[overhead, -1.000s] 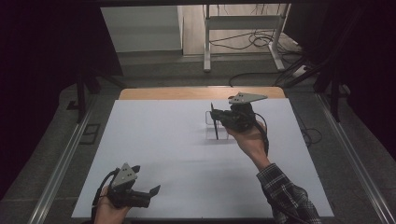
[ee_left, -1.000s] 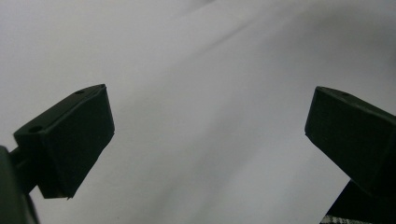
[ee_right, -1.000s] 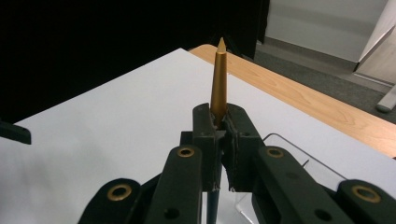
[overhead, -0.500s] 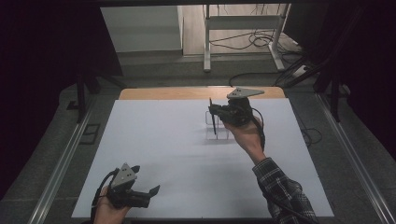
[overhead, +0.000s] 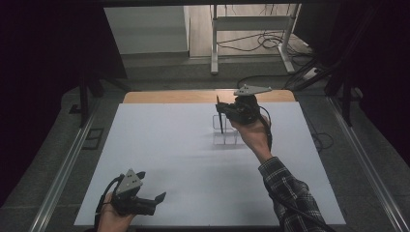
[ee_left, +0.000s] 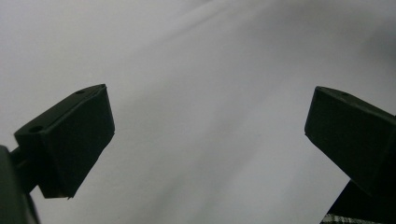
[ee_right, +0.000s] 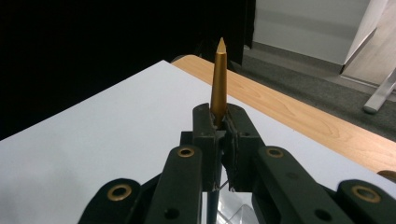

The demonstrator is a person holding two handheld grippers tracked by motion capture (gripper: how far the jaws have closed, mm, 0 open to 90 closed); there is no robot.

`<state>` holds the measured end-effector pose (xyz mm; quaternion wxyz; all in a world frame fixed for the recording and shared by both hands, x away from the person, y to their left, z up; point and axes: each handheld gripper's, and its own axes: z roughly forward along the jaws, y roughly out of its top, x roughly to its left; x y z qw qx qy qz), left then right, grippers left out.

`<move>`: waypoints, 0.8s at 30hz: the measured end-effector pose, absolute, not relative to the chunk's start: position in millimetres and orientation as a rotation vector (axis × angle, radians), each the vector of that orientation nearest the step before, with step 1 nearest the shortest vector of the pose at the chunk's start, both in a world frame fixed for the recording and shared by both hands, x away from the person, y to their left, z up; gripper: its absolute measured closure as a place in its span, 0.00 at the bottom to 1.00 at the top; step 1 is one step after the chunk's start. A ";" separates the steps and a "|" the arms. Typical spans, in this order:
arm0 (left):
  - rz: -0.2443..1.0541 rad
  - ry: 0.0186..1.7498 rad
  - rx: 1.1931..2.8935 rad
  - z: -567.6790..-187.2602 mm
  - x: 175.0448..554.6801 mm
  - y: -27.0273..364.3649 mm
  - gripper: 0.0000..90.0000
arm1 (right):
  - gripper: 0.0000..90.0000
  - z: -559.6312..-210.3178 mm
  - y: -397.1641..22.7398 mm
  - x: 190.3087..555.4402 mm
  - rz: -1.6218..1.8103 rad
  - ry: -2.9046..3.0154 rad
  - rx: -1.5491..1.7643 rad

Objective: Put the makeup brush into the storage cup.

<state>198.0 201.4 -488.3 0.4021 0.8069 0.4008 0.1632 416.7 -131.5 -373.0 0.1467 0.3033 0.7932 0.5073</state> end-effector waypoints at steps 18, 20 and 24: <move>0.412 1.010 2.042 -488.4 198.2 201.8 0.02 | 0.93 -366.6 -124.3 435.7 1.447 2.231 0.869; 0.411 1.010 2.041 -488.4 198.3 201.8 0.02 | 0.93 -368.1 -123.6 437.4 1.440 2.226 0.870; 0.411 1.010 2.041 -488.3 198.3 202.0 0.02 | 0.93 -371.0 -122.6 440.1 1.432 2.219 0.871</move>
